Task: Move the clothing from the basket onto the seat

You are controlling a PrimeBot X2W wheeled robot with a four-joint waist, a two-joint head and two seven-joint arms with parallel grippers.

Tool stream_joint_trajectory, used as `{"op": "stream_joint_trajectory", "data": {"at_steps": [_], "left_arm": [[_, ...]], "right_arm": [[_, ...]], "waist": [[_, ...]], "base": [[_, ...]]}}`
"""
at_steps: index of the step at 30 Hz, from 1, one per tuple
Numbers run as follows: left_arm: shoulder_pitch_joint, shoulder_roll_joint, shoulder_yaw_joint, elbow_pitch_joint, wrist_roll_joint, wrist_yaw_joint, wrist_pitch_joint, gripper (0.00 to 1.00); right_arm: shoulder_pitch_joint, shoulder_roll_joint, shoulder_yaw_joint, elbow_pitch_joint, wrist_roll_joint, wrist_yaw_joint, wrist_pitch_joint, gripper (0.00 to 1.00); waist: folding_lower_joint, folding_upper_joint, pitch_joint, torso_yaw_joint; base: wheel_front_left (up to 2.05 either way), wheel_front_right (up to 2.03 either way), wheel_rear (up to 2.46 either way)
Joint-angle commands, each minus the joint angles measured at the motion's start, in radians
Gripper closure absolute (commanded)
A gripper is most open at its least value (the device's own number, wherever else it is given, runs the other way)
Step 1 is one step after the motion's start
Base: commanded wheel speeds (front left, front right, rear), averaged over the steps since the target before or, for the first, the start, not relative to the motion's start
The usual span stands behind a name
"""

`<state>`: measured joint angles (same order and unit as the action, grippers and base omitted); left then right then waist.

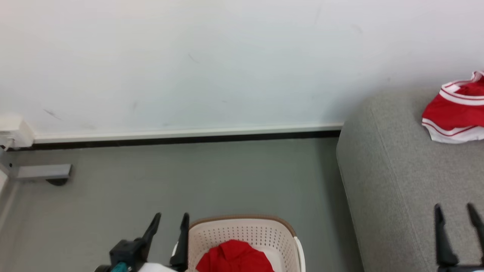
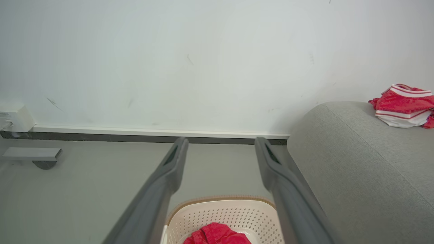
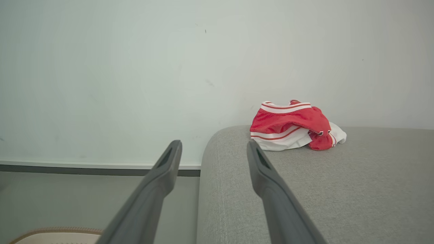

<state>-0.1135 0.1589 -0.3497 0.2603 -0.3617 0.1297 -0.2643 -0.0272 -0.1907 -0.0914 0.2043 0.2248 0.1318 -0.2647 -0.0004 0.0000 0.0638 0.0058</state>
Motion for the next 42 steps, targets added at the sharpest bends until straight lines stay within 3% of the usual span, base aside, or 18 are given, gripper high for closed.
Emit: {"op": "stream_joint_trajectory", "data": {"at_steps": [1, 7, 14, 27, 42], "left_arm": [[0.033, -0.001, 0.028, 0.0, 0.024, -0.005, 0.0, 0.0], [0.099, -0.017, 0.105, 0.023, 0.064, -0.028, 0.0, 0.0], [0.149, -0.05, 0.185, 0.03, 0.109, -0.056, 0.0, 0.0], [0.152, -0.09, 0.245, 0.037, 0.165, -0.105, 0.0, 0.0], [0.148, -0.104, 0.276, 0.047, 0.195, -0.136, 0.0, 0.0]], "right_arm": [[0.041, 0.033, 0.005, -0.013, -0.013, -0.002, 0.001, 0.0], [0.109, 0.099, 0.034, 0.016, -0.048, -0.002, 0.001, 0.0], [0.135, 0.127, 0.049, 0.081, -0.075, -0.002, 0.001, 0.0], [0.116, 0.138, 0.04, 0.16, -0.07, -0.002, 0.001, 0.0], [0.107, 0.14, 0.05, 0.164, -0.064, -0.002, 0.001, 0.0]], "waist": [[0.0004, 0.0, -0.037, 0.017], [0.0004, 0.0, -0.076, 0.025], [0.0004, 0.0, -0.097, 0.028], [0.0004, 0.0, -0.097, 0.046], [0.0004, 0.0, -0.094, 0.047]], "base": [[0.0, 0.0, 0.0], [0.0, 0.0, 0.0], [0.0, 0.0, 0.0], [0.0, 0.0, 0.0], [0.0, 0.0, 0.0]]}}
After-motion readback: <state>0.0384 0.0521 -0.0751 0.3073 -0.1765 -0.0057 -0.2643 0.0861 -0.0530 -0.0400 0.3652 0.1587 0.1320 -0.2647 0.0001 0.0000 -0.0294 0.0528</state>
